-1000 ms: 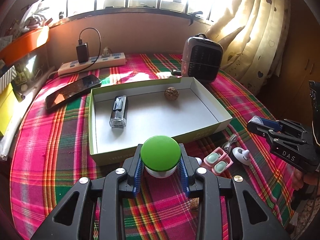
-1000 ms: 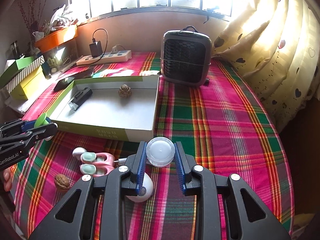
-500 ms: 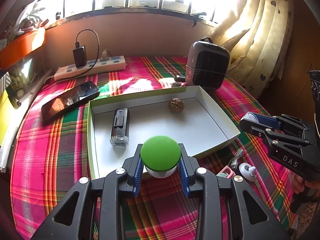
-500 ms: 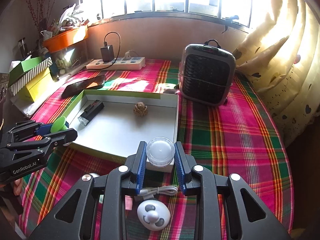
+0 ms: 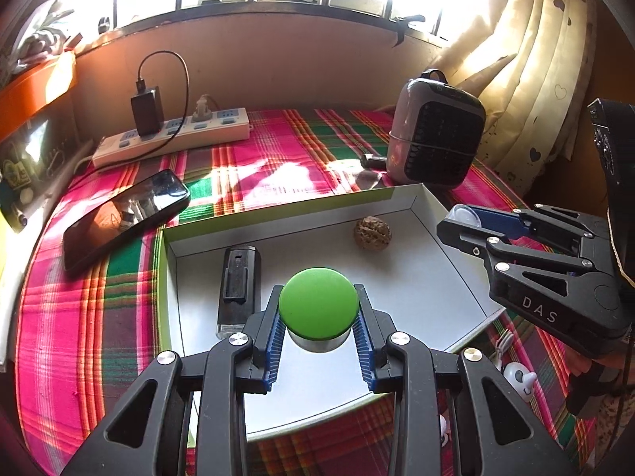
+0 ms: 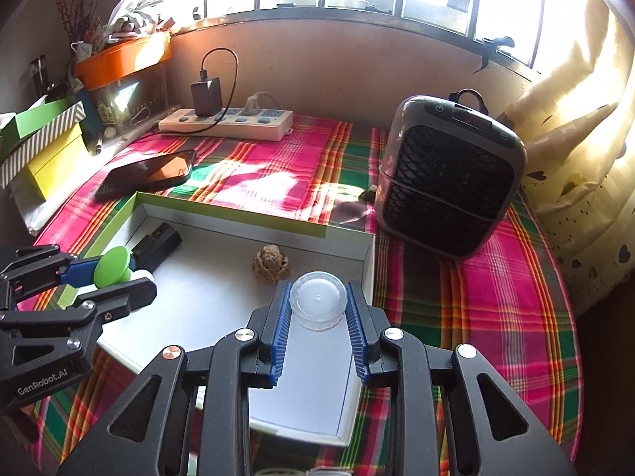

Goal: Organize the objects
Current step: 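Carry the green mushroom toy and white lid over the box with both tools, then lower both objects into the box and open both tools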

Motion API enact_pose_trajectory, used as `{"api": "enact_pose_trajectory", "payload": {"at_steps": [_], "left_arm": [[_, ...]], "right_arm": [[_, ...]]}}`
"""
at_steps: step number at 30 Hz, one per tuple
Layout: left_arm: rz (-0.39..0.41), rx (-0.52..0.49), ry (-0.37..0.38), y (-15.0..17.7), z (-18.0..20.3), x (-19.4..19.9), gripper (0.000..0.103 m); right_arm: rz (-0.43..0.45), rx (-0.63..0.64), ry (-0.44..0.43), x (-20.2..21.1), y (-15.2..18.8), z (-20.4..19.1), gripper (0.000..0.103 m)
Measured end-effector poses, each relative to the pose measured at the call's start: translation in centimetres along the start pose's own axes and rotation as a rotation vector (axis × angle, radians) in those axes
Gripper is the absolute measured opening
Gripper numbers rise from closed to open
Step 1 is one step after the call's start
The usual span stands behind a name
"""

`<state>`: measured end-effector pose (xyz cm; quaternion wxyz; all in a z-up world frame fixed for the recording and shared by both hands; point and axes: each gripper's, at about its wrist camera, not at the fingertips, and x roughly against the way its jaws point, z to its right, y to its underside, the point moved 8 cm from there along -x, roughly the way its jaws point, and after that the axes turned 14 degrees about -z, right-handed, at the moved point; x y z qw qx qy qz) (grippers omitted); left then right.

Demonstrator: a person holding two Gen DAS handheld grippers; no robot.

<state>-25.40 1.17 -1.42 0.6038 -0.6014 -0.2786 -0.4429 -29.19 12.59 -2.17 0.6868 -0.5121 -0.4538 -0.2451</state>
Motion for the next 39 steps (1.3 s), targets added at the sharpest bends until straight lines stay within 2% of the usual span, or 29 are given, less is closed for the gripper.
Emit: {"api": "enact_pose_trajectory", "payload": {"at_steps": [11, 22, 39], "left_arm": [[-0.028, -0.002, -0.012, -1.7, -0.4, -2.4, 0.03], [-0.044, -0.004, -0.041, -1.8, -0.8, -3.8, 0.03], [-0.07, 0.004, -0.041, -1.6, -1.0, -4.7, 0.03]], "right_arm": [[-0.04, 0.02, -0.006, -2.8, -1.8, 0.1, 0.029], [-0.069, 0.026, -0.027, -4.6, -1.8, -0.2, 0.029], [-0.088, 0.06, -0.015, -5.3, -1.8, -0.5, 0.029]]}}
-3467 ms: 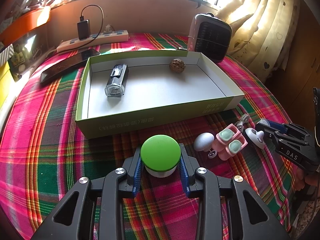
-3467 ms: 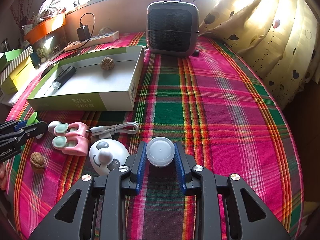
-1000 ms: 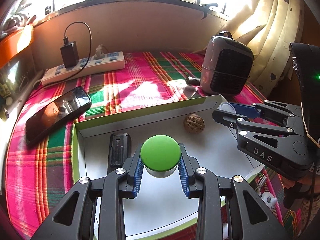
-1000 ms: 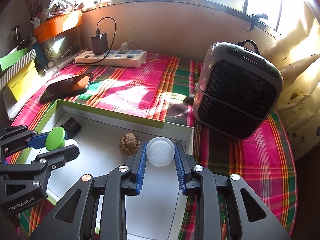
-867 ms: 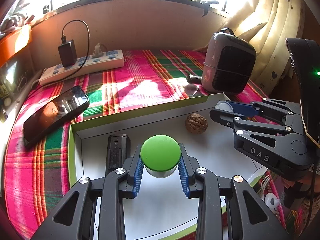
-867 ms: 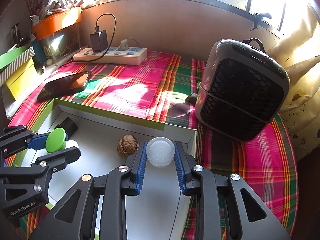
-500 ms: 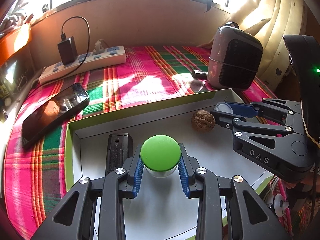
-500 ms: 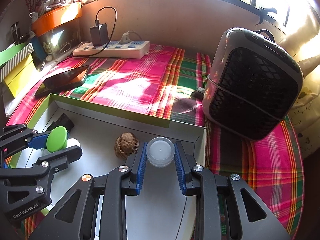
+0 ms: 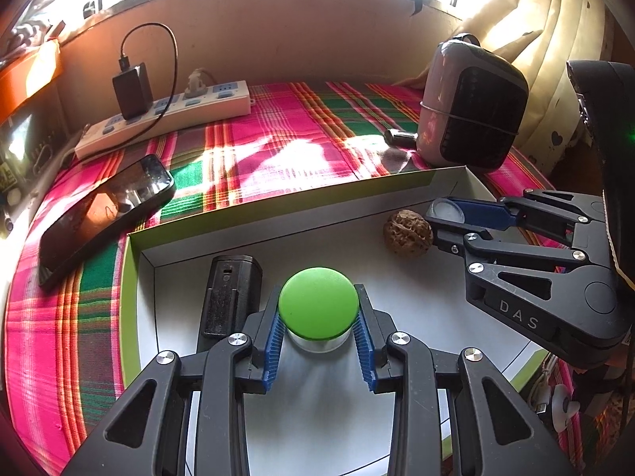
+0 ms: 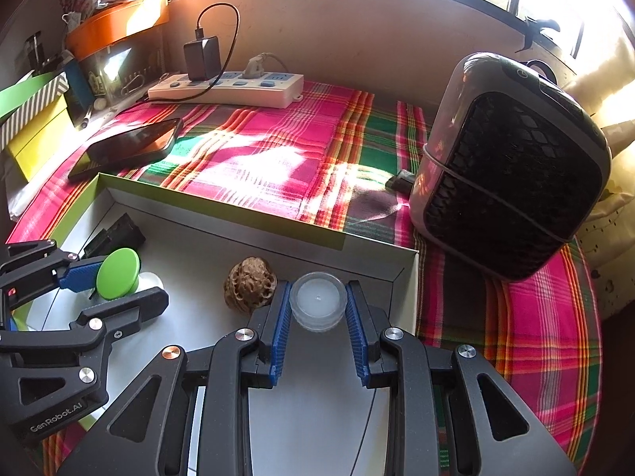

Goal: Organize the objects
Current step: 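Lower both objects into the box and open both tools, then withdraw both tools from the box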

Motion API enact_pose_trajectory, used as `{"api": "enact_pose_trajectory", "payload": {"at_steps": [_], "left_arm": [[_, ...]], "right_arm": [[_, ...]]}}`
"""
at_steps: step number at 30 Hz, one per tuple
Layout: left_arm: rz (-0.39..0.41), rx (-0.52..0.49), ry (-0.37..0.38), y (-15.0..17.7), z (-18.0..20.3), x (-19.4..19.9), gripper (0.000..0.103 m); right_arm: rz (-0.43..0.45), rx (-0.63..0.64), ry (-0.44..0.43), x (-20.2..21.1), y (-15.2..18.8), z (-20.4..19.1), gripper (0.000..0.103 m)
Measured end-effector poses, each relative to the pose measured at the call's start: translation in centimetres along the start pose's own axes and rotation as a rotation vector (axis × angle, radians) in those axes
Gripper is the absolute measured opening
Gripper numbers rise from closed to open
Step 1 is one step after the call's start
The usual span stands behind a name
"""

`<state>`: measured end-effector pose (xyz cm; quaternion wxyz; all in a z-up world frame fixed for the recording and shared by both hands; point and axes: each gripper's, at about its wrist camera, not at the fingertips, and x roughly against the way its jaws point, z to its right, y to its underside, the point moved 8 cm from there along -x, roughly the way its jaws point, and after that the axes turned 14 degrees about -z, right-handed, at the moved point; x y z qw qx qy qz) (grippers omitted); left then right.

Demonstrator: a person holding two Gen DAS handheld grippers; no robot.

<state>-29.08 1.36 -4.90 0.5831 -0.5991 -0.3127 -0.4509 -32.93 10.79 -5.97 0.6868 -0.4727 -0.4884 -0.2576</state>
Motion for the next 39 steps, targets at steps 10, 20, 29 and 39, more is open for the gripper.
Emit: {"api": "enact_pose_trajectory", "payload": {"at_steps": [10, 20, 29, 39], "left_arm": [[-0.004, -0.001, -0.004, 0.1, -0.2, 0.1, 0.031], [-0.019, -0.001, -0.014, 0.4, 0.1, 0.3, 0.034], [-0.002, -0.007, -0.016, 1.2, 0.6, 2.1, 0.036], [0.045, -0.008, -0.04, 2.7, 1.1, 4.9, 0.037]], "right_arm": [[-0.004, 0.012, 0.013, -0.1, 0.0, -0.1, 0.029], [0.01, 0.021, 0.027, 0.8, 0.2, -0.1, 0.044], [0.041, 0.008, 0.032, 2.9, 0.9, -0.2, 0.044], [0.082, -0.039, 0.024, 5.7, 2.9, 0.1, 0.044]]}}
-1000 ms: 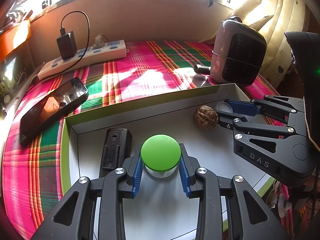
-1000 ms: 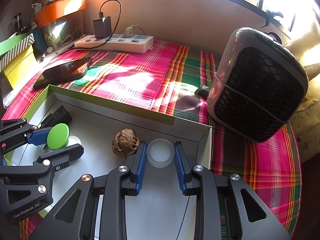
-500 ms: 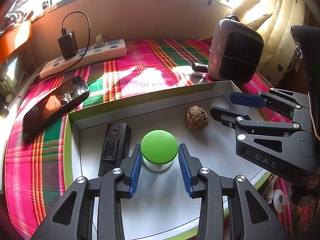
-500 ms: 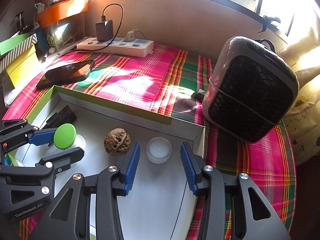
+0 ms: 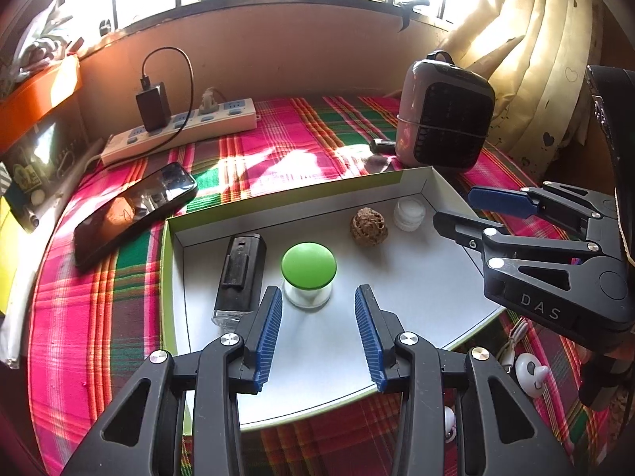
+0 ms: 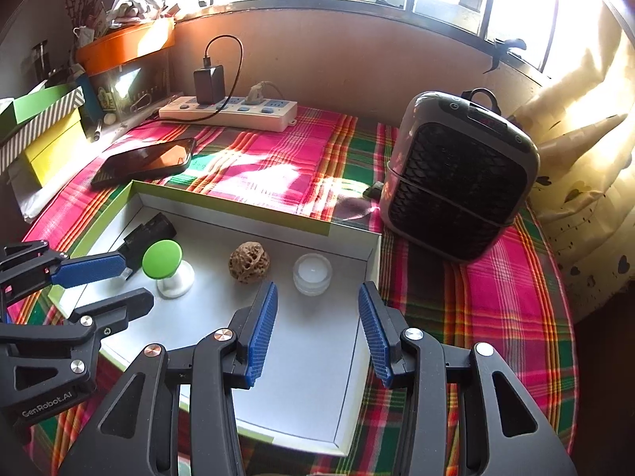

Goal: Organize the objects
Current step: 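Withdraw both tools from the box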

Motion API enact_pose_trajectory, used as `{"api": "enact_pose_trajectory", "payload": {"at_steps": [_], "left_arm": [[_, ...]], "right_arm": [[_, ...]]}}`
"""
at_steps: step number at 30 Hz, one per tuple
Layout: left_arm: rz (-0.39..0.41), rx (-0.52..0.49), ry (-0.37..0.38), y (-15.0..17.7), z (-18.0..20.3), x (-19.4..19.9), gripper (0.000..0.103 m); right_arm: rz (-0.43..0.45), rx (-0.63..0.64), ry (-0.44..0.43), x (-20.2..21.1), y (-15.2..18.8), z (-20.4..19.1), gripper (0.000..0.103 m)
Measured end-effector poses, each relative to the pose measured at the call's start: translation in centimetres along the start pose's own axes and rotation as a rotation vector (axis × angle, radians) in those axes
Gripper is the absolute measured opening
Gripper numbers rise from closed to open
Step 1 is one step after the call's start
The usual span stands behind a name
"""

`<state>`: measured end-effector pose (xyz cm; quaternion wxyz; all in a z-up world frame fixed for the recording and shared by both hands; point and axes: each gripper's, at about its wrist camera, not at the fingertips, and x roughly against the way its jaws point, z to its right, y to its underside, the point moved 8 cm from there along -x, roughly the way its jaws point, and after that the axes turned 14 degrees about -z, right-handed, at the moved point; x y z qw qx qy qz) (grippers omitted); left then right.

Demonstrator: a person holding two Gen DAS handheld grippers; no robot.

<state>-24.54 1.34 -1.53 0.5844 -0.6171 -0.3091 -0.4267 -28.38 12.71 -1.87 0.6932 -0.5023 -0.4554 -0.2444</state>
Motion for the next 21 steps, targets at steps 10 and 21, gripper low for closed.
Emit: {"api": "enact_pose_trajectory", "payload": {"at_steps": [10, 21], "left_arm": [[0.039, -0.004, 0.02, 2.6, 0.4, 2.8, 0.037], [0.068, -0.016, 0.044, 5.3, 1.1, 4.7, 0.037]], "right_arm": [[0.045, -0.059, -0.013, 3.4, 3.4, 1.0, 0.044], [0.059, -0.093, -0.009, 5.0, 6.4, 1.4, 0.044]]}}
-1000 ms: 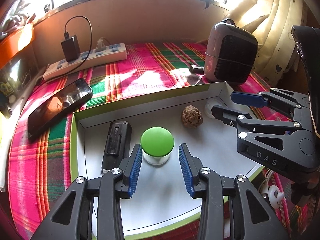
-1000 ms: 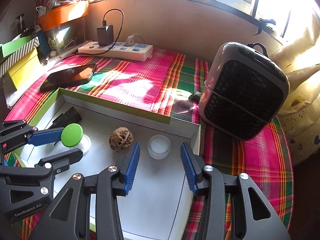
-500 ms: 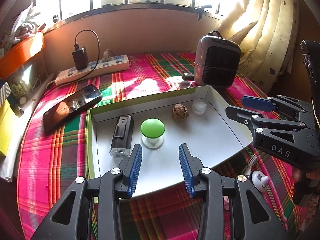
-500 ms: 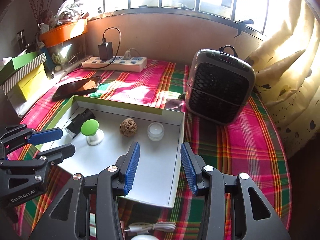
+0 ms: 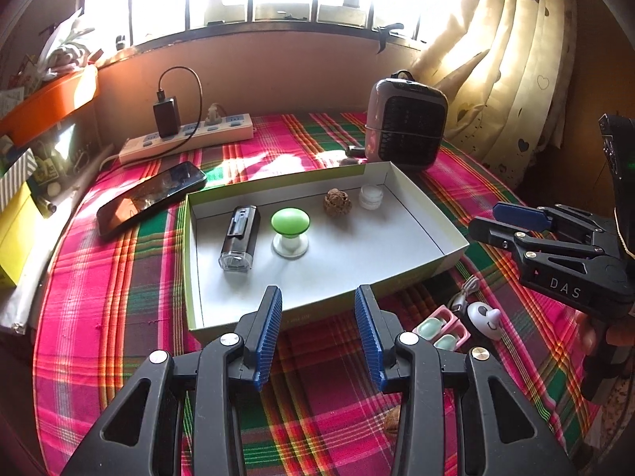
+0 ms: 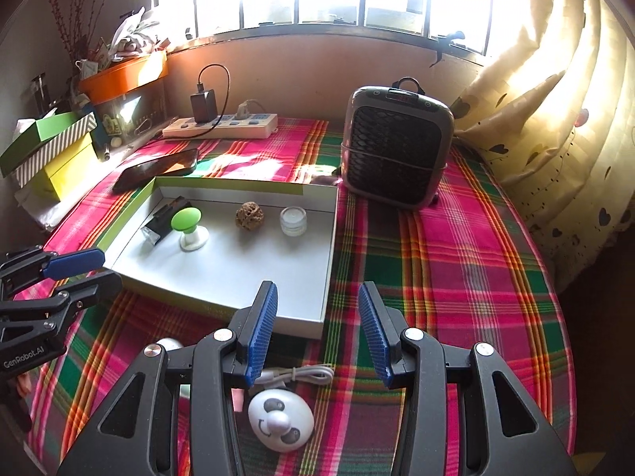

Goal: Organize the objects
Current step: 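Withdraw both tools from the box, then move the left tool to the second walnut and close on it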

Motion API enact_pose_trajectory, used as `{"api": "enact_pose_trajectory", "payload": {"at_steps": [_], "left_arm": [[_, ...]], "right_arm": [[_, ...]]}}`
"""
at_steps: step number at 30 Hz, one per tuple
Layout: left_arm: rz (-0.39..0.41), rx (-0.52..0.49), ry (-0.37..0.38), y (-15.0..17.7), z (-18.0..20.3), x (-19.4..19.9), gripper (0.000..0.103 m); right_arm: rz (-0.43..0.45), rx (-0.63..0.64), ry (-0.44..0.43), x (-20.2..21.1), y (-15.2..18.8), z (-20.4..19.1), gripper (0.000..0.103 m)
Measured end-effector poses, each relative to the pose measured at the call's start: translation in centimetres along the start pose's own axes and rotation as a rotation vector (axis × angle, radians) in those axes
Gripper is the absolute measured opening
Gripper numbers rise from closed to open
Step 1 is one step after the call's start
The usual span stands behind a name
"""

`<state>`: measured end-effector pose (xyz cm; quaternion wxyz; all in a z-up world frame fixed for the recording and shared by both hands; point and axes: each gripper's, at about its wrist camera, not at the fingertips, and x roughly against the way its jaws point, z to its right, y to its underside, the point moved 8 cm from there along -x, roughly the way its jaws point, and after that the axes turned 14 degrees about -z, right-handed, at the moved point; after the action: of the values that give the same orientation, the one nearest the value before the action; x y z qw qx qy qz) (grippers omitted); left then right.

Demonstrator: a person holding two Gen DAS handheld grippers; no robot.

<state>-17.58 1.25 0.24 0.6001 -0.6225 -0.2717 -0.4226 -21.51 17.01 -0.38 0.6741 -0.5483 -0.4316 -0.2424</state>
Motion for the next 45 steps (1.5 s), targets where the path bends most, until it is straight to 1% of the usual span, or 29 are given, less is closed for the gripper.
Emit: {"api": "enact_pose_trajectory", "payload": {"at_steps": [5, 11, 13, 15, 21, 25, 27, 30, 37, 45], "left_arm": [[-0.011, -0.01, 0.023, 1.4, 0.5, 0.1, 0.037], [-0.052, -0.01, 0.081, 3.5, 1.1, -0.4, 0.037], [-0.056, -0.017, 0.095, 4.2, 1.4, -0.4, 0.039], [-0.064, -0.027, 0.111, 4.6, 1.7, -0.5, 0.041], [-0.081, -0.042, 0.167, 5.6, 2.7, -0.6, 0.045], [-0.097, -0.075, 0.177, 6.5, 3.6, -0.8, 0.045], [-0.108, -0.077, 0.181, 6.8, 3.8, -1.1, 0.045], [-0.121, -0.08, 0.188, 7.2, 4.1, -1.4, 0.045], [-0.138, -0.083, 0.179, 7.4, 4.4, -1.9, 0.045], [-0.135, -0.085, 0.177, 7.2, 4.4, -2.0, 0.045]], "right_arm": [[-0.001, 0.001, -0.01, 0.4, 1.5, -0.3, 0.044], [-0.011, -0.014, -0.03, 0.4, 3.5, -0.2, 0.044], [-0.014, -0.019, -0.034, 0.3, 4.1, -0.2, 0.045], [-0.02, -0.026, -0.04, 0.2, 4.6, 0.0, 0.05], [-0.039, -0.036, -0.049, -0.3, 6.0, 0.2, 0.051], [-0.055, -0.036, -0.052, -0.7, 6.8, 0.3, 0.052], [-0.063, -0.03, -0.055, -0.9, 7.2, 0.3, 0.056], [-0.068, -0.024, -0.061, -1.1, 7.4, 0.1, 0.058], [-0.083, 0.0, -0.075, -1.6, 7.5, -0.6, 0.059], [-0.107, 0.012, -0.084, -2.5, 7.4, -0.7, 0.059]]}}
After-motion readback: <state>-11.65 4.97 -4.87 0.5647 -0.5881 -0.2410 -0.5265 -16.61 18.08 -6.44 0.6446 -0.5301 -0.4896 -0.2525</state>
